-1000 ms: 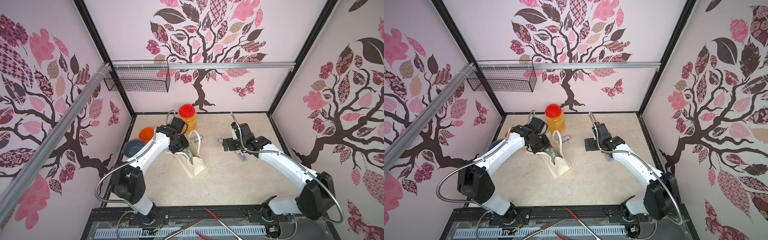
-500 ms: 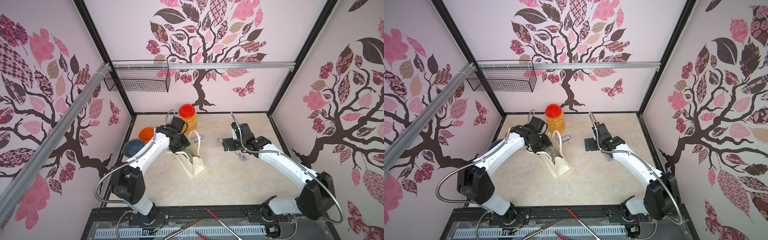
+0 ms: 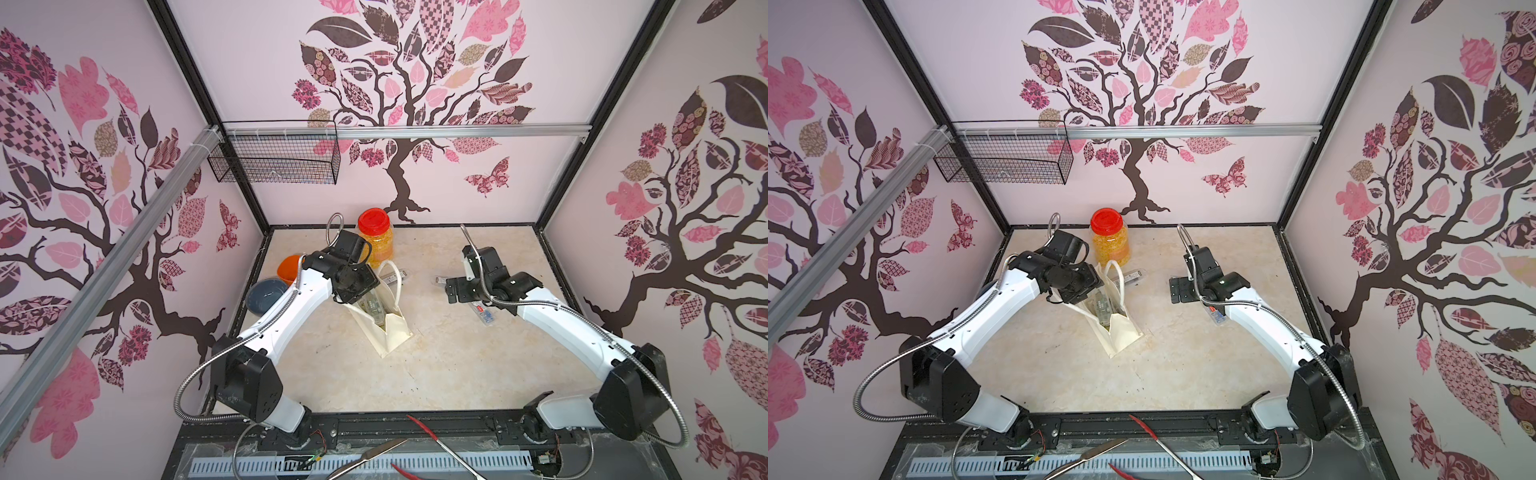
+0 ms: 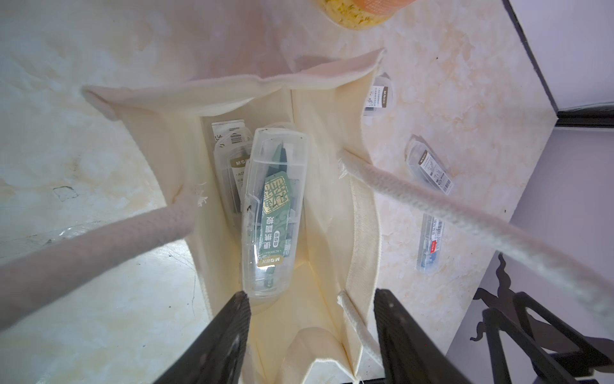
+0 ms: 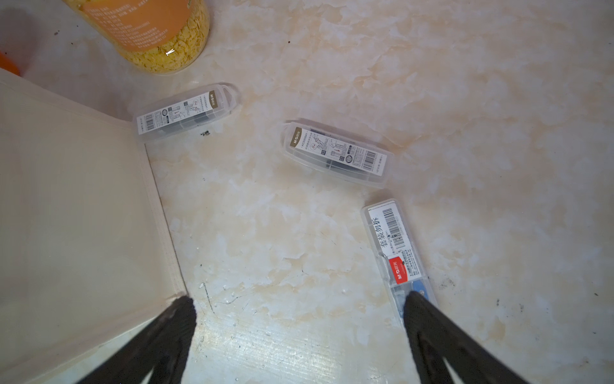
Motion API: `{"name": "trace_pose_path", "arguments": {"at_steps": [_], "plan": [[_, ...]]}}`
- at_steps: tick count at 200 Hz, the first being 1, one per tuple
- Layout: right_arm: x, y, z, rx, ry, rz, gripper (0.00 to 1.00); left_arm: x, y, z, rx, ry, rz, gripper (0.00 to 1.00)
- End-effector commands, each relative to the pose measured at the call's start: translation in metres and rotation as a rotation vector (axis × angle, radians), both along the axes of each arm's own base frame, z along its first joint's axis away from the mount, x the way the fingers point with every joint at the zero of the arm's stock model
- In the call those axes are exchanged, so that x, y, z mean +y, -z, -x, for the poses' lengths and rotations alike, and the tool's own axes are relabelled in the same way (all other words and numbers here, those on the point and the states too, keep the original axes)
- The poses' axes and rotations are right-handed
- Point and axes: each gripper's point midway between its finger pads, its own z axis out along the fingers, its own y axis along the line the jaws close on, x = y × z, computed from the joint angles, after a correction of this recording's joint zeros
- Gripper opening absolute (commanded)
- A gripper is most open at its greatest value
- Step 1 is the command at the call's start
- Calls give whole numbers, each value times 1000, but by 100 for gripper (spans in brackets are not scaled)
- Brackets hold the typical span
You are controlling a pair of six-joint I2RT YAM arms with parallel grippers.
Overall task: Put the compass set into the canvas bag
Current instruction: Place the compass set in the canvas bag, then pick up the compass set at the center of the board.
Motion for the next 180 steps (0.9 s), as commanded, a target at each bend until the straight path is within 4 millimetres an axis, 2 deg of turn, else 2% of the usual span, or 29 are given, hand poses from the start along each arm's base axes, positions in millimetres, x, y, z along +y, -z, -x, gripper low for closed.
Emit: {"name": "trace_pose_path", "arguments": {"at_steps": [1, 64, 94, 108, 147, 180], "plan": [[-6, -36, -4, -74, 21, -14, 100, 7, -40, -6, -135, 30, -47, 64], [-10, -51, -8, -88, 33, 12, 100, 38, -105, -4, -341, 68, -198, 64], [-14, -54, -11, -80, 51, 43, 100, 62, -121, -4, -392, 73, -307, 64], [-11, -52, -12, -62, 41, 39, 100, 73, -127, -5, -400, 63, -306, 64], [-13, -33, -11, 6, 42, 85, 100, 103, -139, -5, -426, 35, -294, 64], [-31, 2, -6, 107, 98, 172, 100, 127, -128, -6, -378, -15, -254, 64]]}}
